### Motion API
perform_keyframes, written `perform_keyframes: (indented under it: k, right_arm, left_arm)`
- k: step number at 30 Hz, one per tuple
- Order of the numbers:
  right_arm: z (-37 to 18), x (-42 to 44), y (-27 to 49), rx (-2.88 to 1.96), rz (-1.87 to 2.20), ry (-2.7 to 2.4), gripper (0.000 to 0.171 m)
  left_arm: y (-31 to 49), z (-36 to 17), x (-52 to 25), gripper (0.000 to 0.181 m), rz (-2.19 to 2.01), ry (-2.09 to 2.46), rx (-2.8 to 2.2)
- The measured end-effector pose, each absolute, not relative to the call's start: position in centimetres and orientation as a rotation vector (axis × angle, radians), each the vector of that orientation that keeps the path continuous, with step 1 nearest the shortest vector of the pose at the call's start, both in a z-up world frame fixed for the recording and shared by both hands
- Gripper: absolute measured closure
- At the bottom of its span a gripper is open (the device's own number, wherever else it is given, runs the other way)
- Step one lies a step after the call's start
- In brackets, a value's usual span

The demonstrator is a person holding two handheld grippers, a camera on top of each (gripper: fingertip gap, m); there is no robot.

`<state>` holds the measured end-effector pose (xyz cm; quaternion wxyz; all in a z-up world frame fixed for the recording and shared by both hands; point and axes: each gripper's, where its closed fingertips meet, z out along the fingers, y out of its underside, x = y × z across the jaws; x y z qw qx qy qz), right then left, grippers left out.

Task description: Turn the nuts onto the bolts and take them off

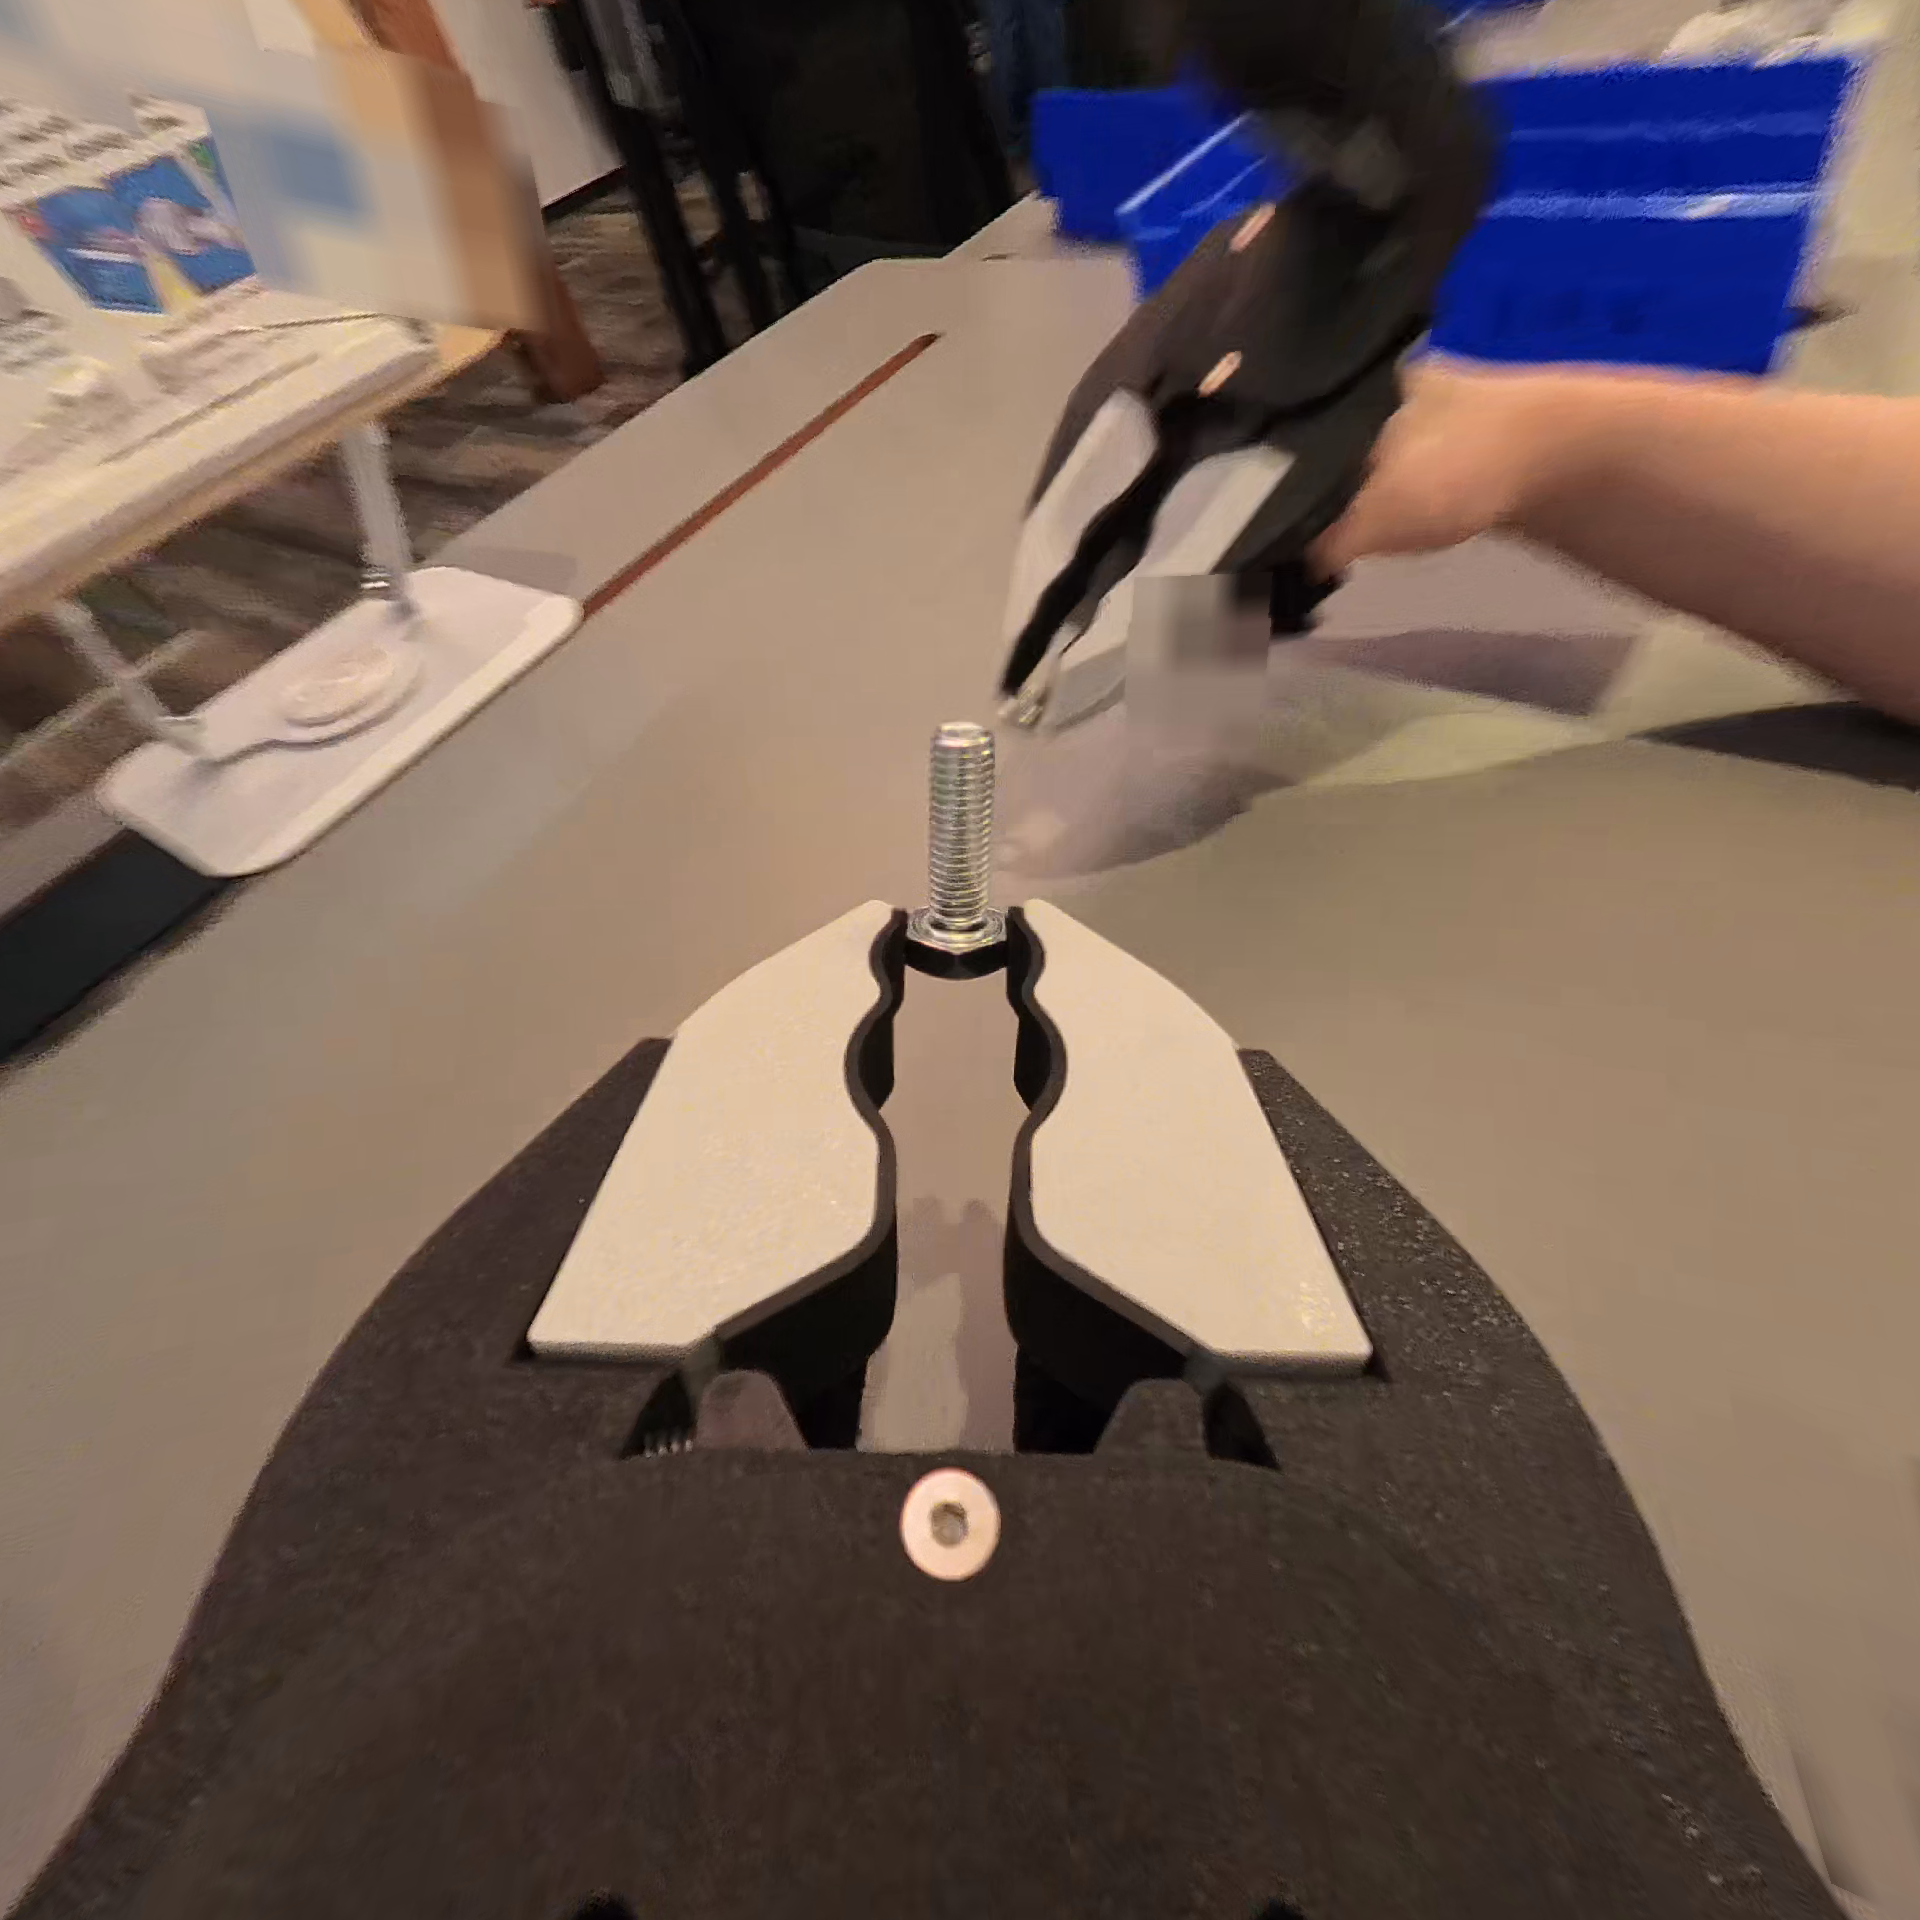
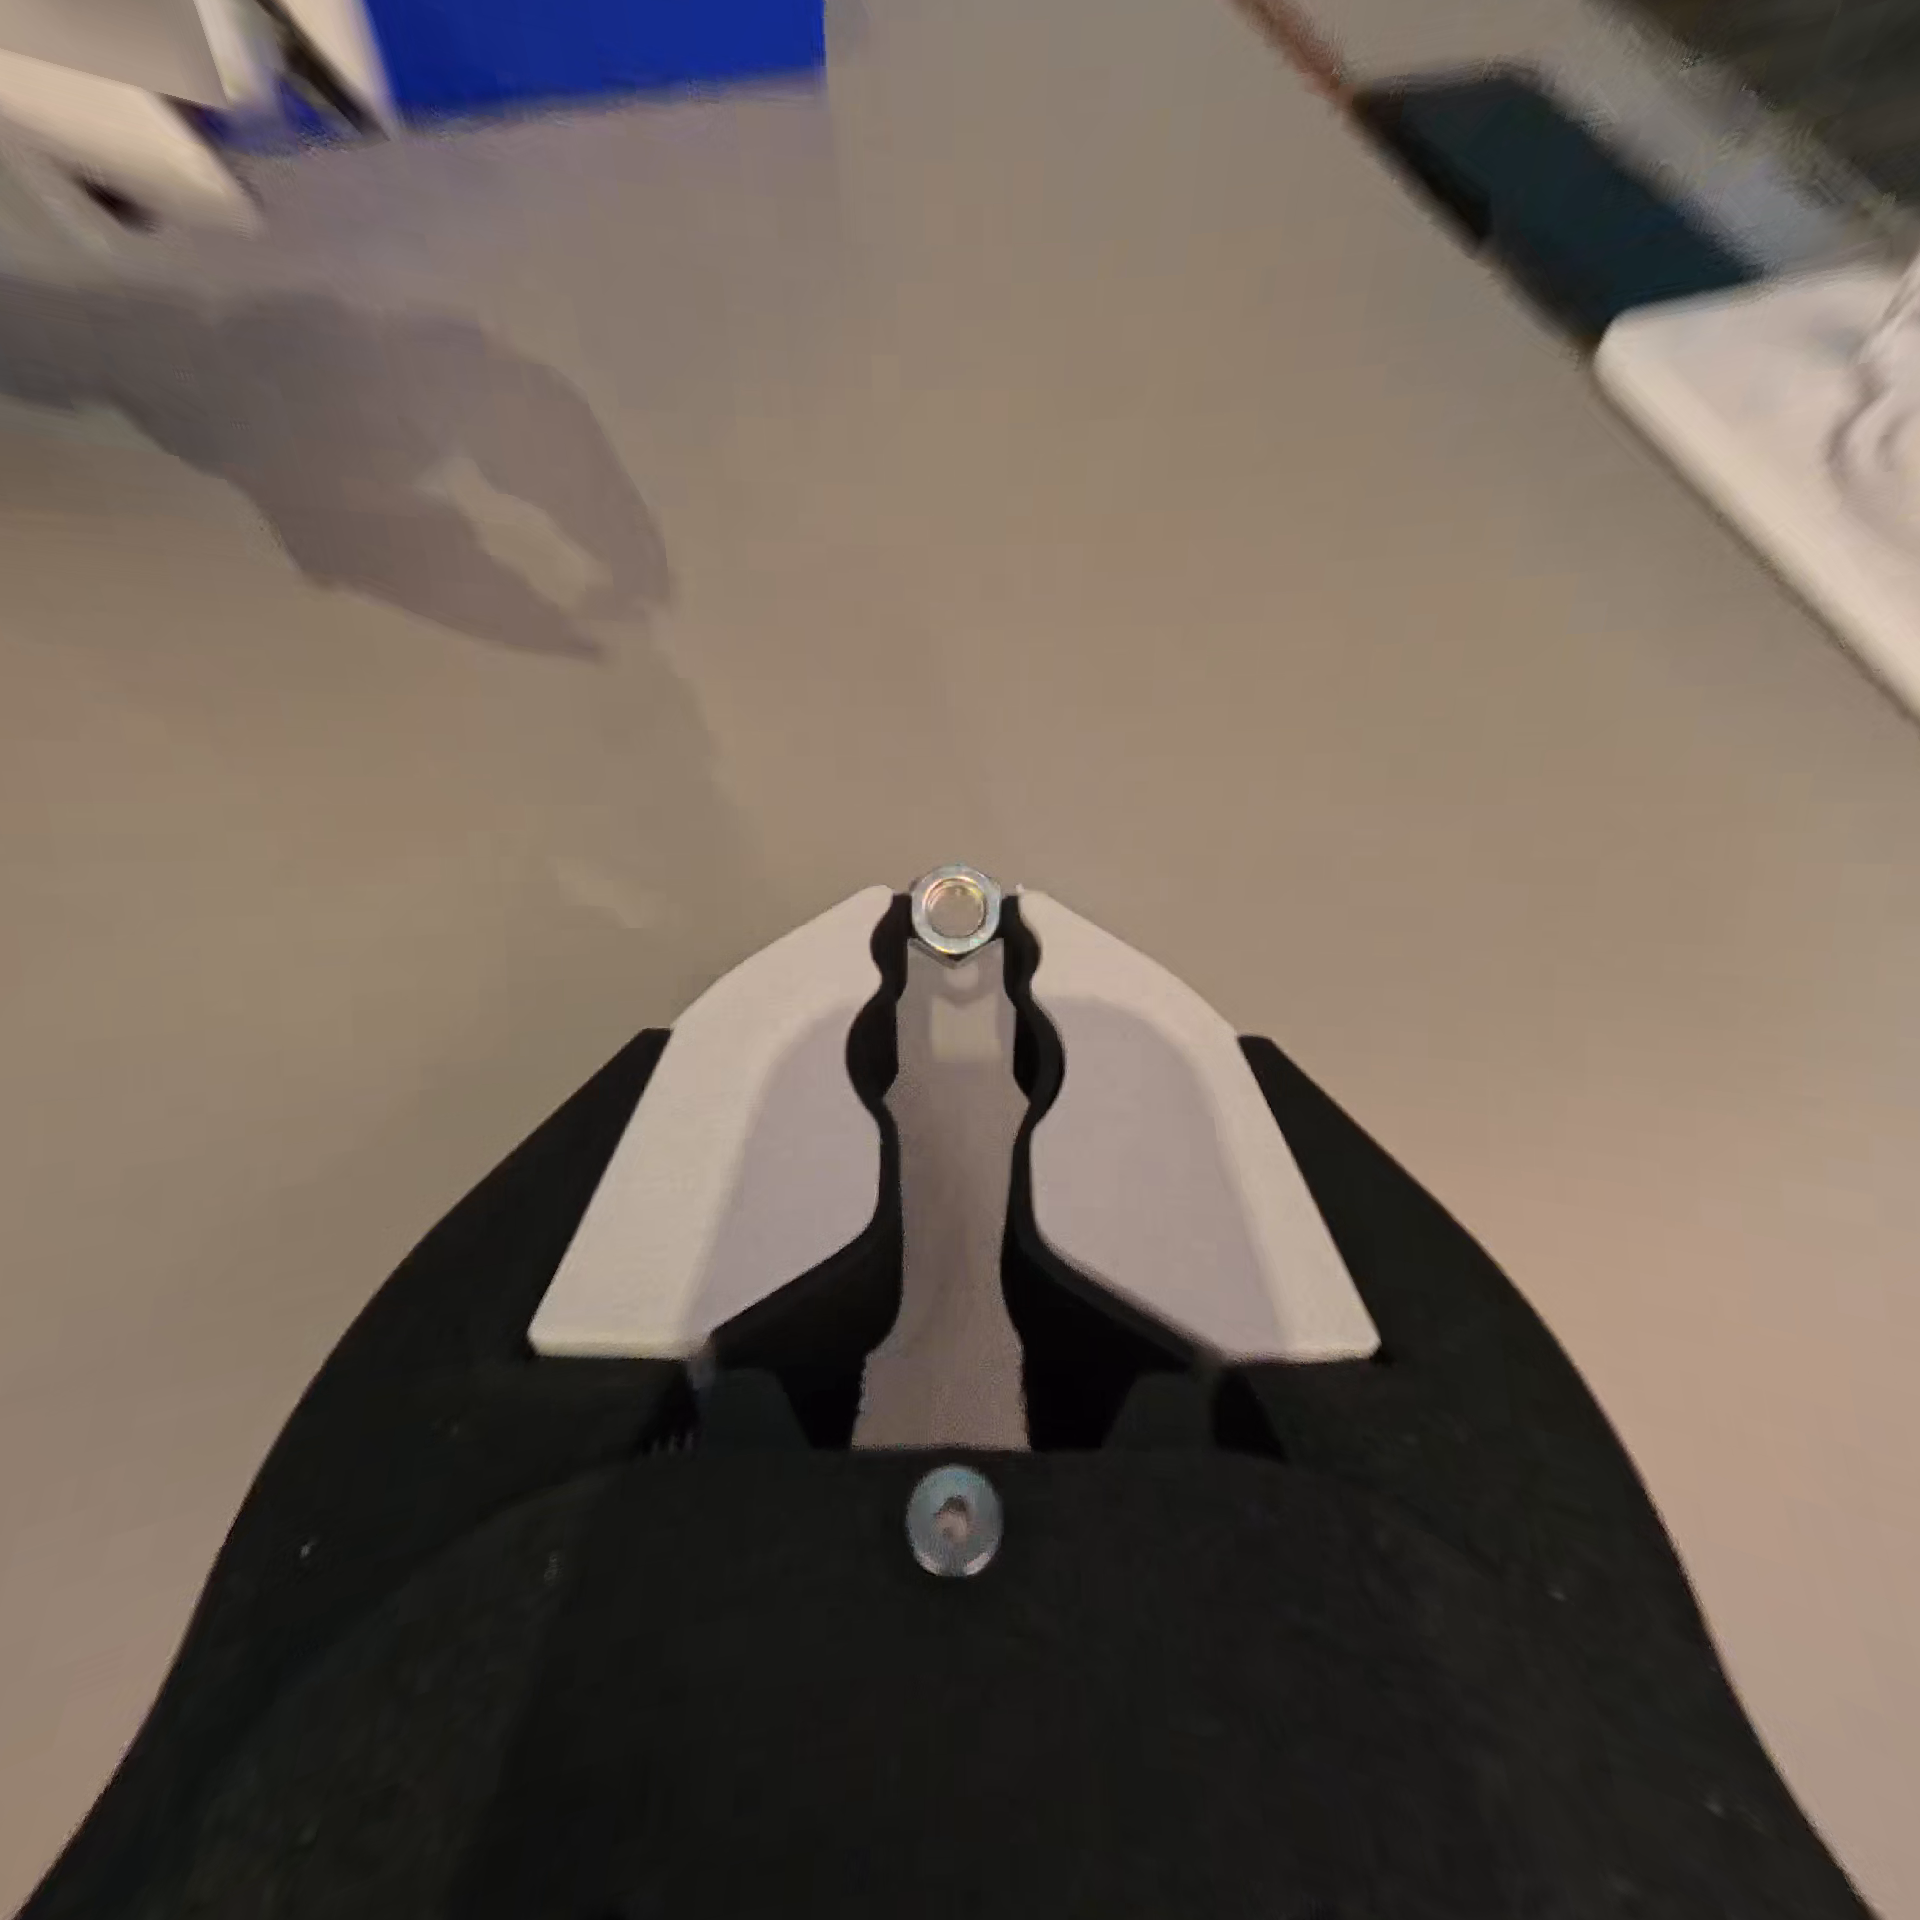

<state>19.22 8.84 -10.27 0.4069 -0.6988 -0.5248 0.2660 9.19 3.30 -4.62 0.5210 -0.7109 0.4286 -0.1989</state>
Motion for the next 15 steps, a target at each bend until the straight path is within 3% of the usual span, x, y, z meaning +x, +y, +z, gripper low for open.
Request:
perform_keyframes:
  k: [5,15]
  right_arm:
    - [-3.5,19.7,10.6,-1.62,0.707,-1.296,0.155]
    - [4.2,21.2,13.0,-1.468,0.712,-1.14,0.155]
  left_arm:
    - [8.9,-4.4,9.3,0.163,-0.122,0.992,-1.745]
    - [14.2,-2.3,13.3,0.163,-0.022,0.94,-1.685]
